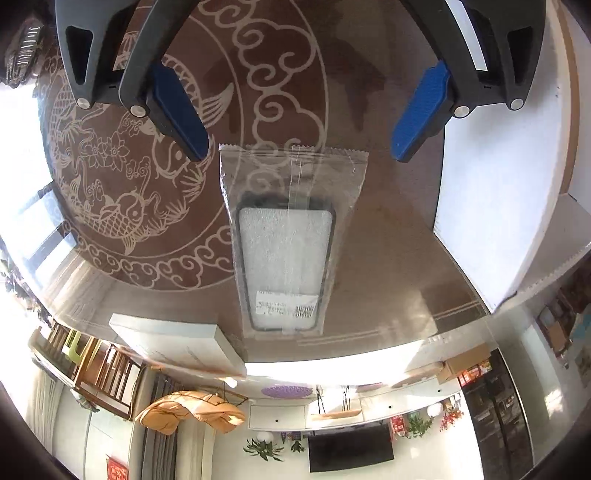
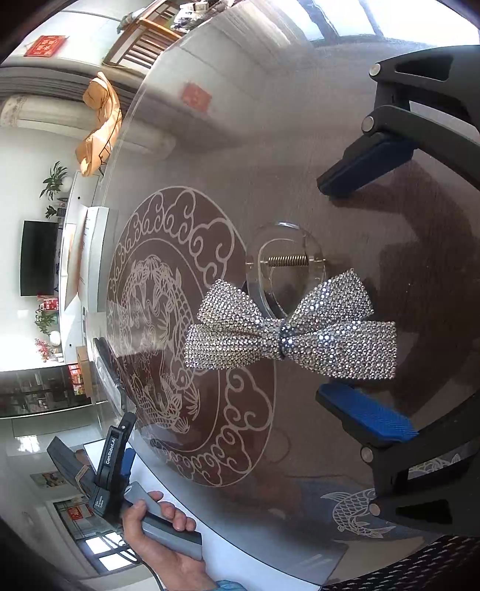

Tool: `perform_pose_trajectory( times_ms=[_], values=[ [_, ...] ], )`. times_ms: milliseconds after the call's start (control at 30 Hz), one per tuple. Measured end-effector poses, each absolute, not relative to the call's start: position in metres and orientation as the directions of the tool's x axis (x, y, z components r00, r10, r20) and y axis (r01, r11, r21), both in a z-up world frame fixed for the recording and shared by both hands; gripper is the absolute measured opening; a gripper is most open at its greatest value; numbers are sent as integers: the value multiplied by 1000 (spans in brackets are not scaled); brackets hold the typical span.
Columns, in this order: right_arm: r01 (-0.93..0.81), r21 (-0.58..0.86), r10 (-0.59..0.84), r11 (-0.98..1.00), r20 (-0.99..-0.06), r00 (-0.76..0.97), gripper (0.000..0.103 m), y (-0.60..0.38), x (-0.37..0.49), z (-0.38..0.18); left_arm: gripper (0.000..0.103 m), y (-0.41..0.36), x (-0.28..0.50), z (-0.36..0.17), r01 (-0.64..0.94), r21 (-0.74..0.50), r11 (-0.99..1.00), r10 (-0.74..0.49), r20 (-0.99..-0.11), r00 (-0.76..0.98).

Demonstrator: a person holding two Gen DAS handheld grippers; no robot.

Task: Organize objects
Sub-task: 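Grasp the packaged screen protector with the left tool while the right tool holds the bow clip, then carry both held items over the white box and open both tools to drop them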

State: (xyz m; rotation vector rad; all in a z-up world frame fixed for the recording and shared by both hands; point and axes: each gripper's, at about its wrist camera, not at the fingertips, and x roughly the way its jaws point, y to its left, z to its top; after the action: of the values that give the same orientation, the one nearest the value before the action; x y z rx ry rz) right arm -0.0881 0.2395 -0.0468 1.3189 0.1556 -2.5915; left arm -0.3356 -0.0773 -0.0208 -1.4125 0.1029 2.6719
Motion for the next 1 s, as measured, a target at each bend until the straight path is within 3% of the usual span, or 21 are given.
perform_pose_trajectory(
  times_ms=[133,267,367,400,533,567,600,633,1000],
  values=[
    [251,-5,-143,-968,-811,-568,101,237,-90,-47,102,-67,-375,-1,-211,-30,-977,141,-833,-534],
    [247,0,-145,-969,-810,-569,101,239,-90,-47,101,-42,-422,-30,-288,73,-955,69,-888,-455],
    [245,5,-148,-970,-809,-569,101,240,-90,-47,103,-46,-447,-61,-248,69,-966,34,-921,-387],
    [245,5,-148,-970,-809,-569,101,240,-90,-47,103,-55,-451,-64,-217,-7,-976,93,-915,-392],
    [247,-5,-141,-969,-811,-568,101,239,-91,-47,103,-63,-456,-67,-141,1,-990,64,-889,-453],
    [247,-8,-138,-969,-812,-568,101,238,-92,-48,101,-62,-452,-66,-131,3,-991,60,-879,-473],
    [247,-10,-136,-969,-812,-568,101,238,-92,-48,85,-60,-446,-64,-130,4,-991,62,-865,-498],
    [247,-9,-137,-969,-812,-568,101,238,-92,-48,76,-58,-438,-62,-133,3,-991,67,-853,-518],
    [247,-10,-136,-969,-812,-568,101,238,-92,-48,76,-27,-240,-67,-113,15,-994,55,-809,-586]
  ],
)
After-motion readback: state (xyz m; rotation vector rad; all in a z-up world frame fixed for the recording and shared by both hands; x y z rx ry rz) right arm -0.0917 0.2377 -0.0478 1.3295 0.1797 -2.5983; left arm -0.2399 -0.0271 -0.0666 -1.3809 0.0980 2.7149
